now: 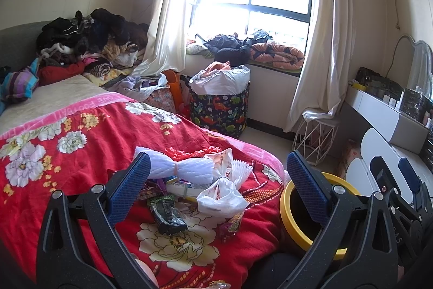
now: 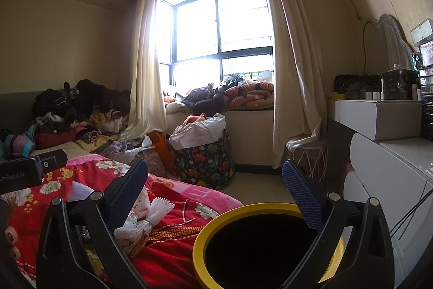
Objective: Collect trash
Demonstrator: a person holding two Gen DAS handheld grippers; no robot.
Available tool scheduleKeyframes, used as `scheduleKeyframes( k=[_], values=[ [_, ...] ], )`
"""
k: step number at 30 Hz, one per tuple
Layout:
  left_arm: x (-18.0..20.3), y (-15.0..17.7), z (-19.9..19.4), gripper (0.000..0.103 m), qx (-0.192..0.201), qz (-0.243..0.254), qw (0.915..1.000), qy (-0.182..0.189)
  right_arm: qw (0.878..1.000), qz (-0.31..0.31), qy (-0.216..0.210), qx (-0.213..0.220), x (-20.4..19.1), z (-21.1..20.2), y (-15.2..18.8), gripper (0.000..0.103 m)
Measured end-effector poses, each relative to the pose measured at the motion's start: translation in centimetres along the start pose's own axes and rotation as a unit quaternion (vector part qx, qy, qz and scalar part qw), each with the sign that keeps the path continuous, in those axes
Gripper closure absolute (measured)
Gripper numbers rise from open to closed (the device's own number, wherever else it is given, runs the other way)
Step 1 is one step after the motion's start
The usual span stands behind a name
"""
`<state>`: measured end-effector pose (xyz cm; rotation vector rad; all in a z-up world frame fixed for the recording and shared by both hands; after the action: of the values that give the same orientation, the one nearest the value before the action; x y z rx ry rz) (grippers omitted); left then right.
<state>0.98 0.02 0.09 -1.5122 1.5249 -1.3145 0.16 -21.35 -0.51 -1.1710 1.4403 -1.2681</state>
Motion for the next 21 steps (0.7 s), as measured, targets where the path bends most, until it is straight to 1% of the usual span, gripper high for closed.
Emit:
scheduleKeyframes(
  k=[6,9,11,18,21],
  values=[
    [0.3,-0.2,0.0,0.010,-0.002,-0.001,1.0000,-0.001,1.000,-0.001,0.000,-0.003,0.3,0.1,0.6,0.006],
    [0.2,-0.4,0.0,0.010,-0.003,-0.008,0.9999,-0.008,1.000,-0.006,-0.007,0.001,0.1,0.0,0.7,0.006],
    [0.1,0.2,-0.1,0.010,-0.003,-0.010,0.9999,-0.010,1.000,-0.012,-0.016,-0.002,-0.6,0.1,0.4,0.006],
    [-1.5,0.0,-0.3,0.010,0.004,-0.033,0.9989,-0.033,0.998,-0.032,-0.060,-0.011,-2.8,0.4,0.3,0.006],
    [-3.0,-0.2,-0.7,0.010,0.009,-0.047,0.9978,-0.047,0.996,-0.038,-0.081,-0.018,-4.2,0.6,0.3,0.006]
  ],
)
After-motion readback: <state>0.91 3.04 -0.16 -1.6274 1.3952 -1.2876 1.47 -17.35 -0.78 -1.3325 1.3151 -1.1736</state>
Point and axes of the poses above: each gripper's, at about its wrist camera, not at the fingertips, and z roughly the way its jaws point, x to its right, y to its underside, the point moved 1 cm from there along z, roughly the way its jaws point, and after that the axes turned 13 degrees about y, right-handed, at the moved point
